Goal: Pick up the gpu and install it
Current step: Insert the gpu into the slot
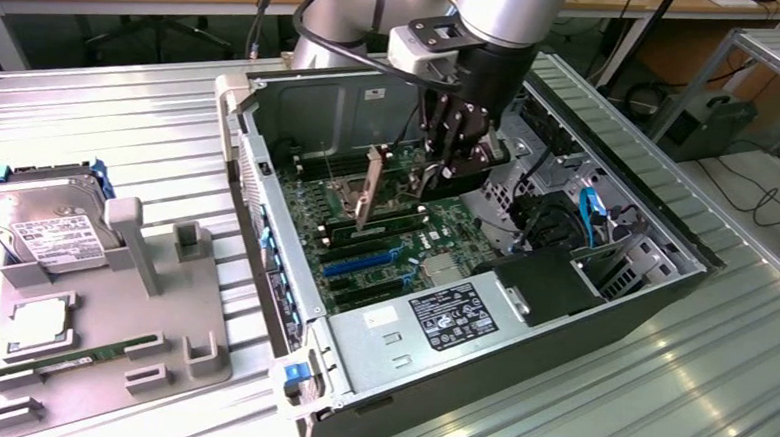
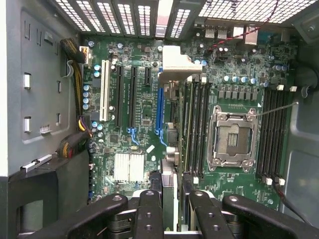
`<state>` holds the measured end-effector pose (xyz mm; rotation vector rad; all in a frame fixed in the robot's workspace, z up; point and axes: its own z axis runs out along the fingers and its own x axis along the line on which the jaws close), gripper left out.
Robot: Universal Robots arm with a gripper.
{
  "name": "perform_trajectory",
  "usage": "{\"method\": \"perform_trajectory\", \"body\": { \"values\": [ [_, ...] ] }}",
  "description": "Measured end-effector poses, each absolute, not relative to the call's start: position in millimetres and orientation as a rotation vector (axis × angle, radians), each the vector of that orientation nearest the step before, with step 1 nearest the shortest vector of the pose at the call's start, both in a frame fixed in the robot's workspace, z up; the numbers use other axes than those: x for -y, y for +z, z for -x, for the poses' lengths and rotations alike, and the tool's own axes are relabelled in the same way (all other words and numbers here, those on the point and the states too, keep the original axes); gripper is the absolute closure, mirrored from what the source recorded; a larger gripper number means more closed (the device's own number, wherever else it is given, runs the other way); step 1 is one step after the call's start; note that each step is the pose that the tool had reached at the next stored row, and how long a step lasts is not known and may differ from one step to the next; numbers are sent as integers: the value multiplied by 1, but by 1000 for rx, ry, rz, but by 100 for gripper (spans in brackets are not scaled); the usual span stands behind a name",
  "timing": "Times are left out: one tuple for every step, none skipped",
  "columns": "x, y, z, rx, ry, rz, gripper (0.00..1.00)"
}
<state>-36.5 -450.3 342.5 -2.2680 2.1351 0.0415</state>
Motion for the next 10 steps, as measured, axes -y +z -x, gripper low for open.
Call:
{"method": "perform_trajectory", "body": {
  "values": [
    [450, 342, 37, -2135, 42, 2268, 74],
    [450, 342, 37, -2135, 42, 2268, 74],
    [450, 342, 37, -2135, 42, 2268, 74],
    [450, 342, 38, -2135, 42, 2268, 74],
    [450, 342, 38, -2135, 42, 2268, 74],
    [450, 342, 39, -2135, 42, 2268, 74],
    [450, 342, 39, -2135, 42, 2268, 74],
    [450, 342, 39, -2135, 42, 2268, 74],
    [450, 342, 40, -2135, 42, 2268, 74],
    [450, 341, 40, -2135, 42, 2268, 74]
  ]
}}
